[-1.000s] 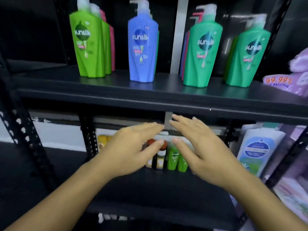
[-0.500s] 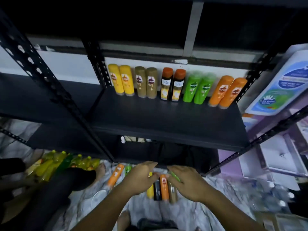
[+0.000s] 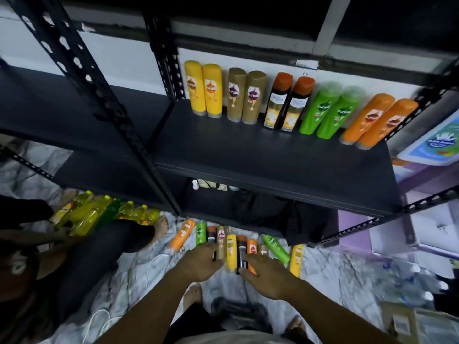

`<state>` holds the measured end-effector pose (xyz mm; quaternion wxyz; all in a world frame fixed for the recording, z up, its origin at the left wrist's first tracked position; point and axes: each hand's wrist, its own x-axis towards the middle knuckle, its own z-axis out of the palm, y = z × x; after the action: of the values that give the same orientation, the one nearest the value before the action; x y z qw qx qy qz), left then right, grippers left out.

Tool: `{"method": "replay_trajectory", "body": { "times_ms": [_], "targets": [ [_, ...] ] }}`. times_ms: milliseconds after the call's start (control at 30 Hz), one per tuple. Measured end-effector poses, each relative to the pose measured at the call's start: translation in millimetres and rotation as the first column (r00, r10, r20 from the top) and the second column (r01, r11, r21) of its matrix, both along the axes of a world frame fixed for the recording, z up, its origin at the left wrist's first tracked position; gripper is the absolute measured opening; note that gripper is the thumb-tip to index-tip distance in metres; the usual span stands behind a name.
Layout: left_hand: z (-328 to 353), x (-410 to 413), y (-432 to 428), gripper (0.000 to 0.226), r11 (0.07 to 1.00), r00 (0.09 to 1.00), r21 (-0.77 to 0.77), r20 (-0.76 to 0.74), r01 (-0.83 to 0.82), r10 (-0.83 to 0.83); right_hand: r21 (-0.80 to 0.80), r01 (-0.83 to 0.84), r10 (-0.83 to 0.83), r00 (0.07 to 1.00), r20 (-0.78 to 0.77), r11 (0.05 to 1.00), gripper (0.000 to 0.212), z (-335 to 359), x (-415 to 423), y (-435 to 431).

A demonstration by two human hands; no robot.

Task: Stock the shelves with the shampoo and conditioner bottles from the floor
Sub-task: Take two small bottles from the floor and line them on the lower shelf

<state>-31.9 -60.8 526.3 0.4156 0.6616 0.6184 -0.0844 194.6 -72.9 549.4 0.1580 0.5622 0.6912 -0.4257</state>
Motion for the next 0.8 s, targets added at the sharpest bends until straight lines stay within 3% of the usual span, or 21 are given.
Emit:
{"method": "replay_trajectory", "body": {
  "times_ms": [133, 233, 333, 467, 800],
  "targets": [
    [-3, -39, 14, 0.051, 0.998, 0.998, 0.014, 0.023, 0.056, -0.057, 0.015, 0.046, -0.045, 0.998, -0.031, 0.999, 0.084, -16, -39, 10],
    [-8, -69, 24, 0.055, 0.996, 0.996, -0.007, -0.008, 0.094, -0.094, 0.036, 0.109, -0.109, 0.994, -0.019, 0.993, 0.068, -13, -72, 12],
    [-19, -90, 32, 0.064, 0.991, 0.988, -0.010, -0.073, 0.135, -0.135, 0.036, 0.147, -0.147, 0.989, -0.003, 0.988, 0.073, -16, -95, 13],
    [-34, -98, 30, 0.067, 0.994, 0.986, -0.012, -0.130, 0.107, -0.108, 0.040, 0.072, -0.073, 0.997, 0.022, 0.997, 0.061, -24, -110, 22],
    [-35, -73, 14, 0.061, 0.996, 0.986, 0.024, -0.136, -0.088, 0.091, 0.026, -0.143, 0.143, 0.990, -0.008, 0.989, 0.061, -51, -93, 51]
  ]
}}
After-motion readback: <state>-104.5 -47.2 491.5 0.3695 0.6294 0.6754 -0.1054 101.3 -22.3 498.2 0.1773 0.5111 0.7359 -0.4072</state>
